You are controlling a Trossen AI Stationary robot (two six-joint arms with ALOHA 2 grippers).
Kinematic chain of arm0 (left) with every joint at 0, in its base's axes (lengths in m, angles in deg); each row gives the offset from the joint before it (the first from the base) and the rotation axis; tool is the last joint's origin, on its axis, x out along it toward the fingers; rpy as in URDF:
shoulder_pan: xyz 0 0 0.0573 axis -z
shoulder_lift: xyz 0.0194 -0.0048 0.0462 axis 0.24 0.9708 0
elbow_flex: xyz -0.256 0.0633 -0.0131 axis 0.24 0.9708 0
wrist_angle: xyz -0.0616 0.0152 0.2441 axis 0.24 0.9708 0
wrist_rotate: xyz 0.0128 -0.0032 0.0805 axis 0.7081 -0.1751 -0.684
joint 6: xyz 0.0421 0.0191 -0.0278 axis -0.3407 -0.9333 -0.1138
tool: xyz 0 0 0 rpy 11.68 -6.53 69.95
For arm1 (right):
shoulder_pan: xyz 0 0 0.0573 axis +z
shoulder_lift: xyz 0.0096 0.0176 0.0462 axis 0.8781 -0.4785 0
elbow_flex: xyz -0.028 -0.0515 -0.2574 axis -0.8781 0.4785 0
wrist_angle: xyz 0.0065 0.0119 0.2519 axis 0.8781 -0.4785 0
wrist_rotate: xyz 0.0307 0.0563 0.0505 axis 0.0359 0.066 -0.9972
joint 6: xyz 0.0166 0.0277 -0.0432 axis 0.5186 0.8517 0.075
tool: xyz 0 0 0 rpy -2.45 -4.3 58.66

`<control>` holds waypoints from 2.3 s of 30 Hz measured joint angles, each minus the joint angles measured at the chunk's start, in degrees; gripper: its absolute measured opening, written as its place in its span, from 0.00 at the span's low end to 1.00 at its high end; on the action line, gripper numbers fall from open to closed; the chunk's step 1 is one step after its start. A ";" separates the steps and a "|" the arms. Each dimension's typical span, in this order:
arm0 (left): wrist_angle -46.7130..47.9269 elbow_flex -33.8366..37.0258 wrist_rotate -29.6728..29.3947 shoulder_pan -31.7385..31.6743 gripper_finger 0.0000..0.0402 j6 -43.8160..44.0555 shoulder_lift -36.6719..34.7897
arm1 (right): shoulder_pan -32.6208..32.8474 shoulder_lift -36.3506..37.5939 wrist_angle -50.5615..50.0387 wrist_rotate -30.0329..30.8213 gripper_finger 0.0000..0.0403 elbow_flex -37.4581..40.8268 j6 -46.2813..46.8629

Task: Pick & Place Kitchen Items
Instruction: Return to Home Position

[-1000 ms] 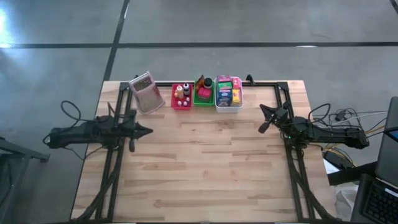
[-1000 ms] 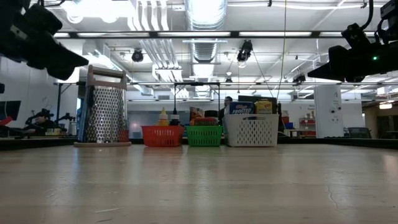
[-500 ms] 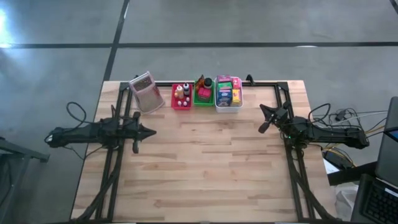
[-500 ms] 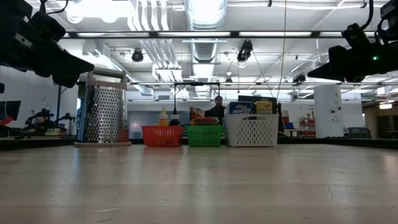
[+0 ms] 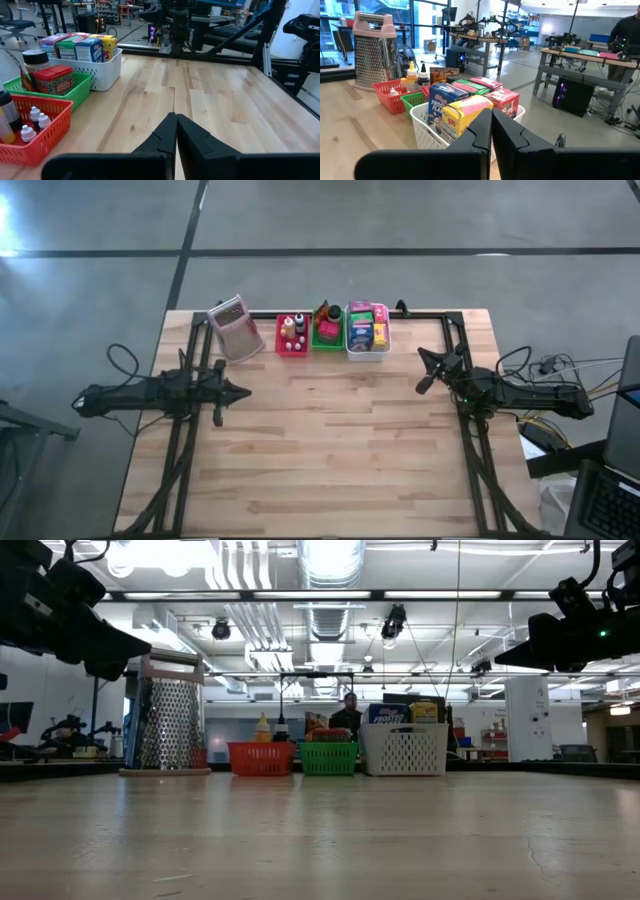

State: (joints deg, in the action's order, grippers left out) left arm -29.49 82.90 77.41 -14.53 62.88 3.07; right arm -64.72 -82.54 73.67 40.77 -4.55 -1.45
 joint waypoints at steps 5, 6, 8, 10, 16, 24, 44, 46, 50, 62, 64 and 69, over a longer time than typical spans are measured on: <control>0.00 0.04 -0.02 0.00 0.04 0.02 0.00 | 0.00 -0.01 0.00 0.00 0.02 -0.01 0.00; 0.00 0.04 -0.02 0.00 0.04 0.02 0.00 | 0.00 -0.02 0.00 0.00 0.02 -0.01 0.00; 0.00 0.07 -0.02 0.00 0.04 0.02 0.00 | 0.00 -0.02 0.00 0.00 0.02 0.00 0.00; 0.00 0.07 -0.02 0.00 0.04 0.02 0.00 | 0.00 -0.02 0.00 0.00 0.02 -0.02 0.00; 0.01 0.07 -0.02 0.00 0.04 0.02 0.00 | -0.07 0.71 -0.30 -0.76 0.02 0.00 0.24; 0.00 0.09 -0.07 0.00 0.04 0.02 0.00 | -0.87 4.41 -1.42 -20.66 0.02 -0.02 1.12; -0.21 0.11 -0.09 0.00 0.04 0.00 0.02 | -0.83 3.46 -2.14 -29.00 0.02 0.00 2.19; -0.38 0.11 -0.08 0.00 0.04 0.01 0.02 | -0.83 3.39 -2.13 -28.98 0.02 -0.02 2.11; -0.37 0.11 -0.07 0.00 0.04 0.02 0.02 | -0.83 3.39 -2.12 -28.98 0.02 -0.02 2.04; -0.37 0.11 -0.07 -0.01 0.04 0.00 0.02 | -0.83 3.34 -2.12 -28.83 0.02 -0.01 2.14; -0.37 0.11 -0.07 0.00 0.04 0.00 0.02 | -0.83 3.34 -2.12 -28.83 0.02 -0.02 2.01; -0.37 0.11 -0.07 0.00 0.05 0.00 0.00 | -0.83 3.34 -2.12 -28.83 0.02 -0.02 2.01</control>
State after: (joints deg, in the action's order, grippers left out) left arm -29.86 83.01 77.34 -14.53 62.88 3.08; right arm -65.55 -79.19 71.55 11.94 -4.58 0.56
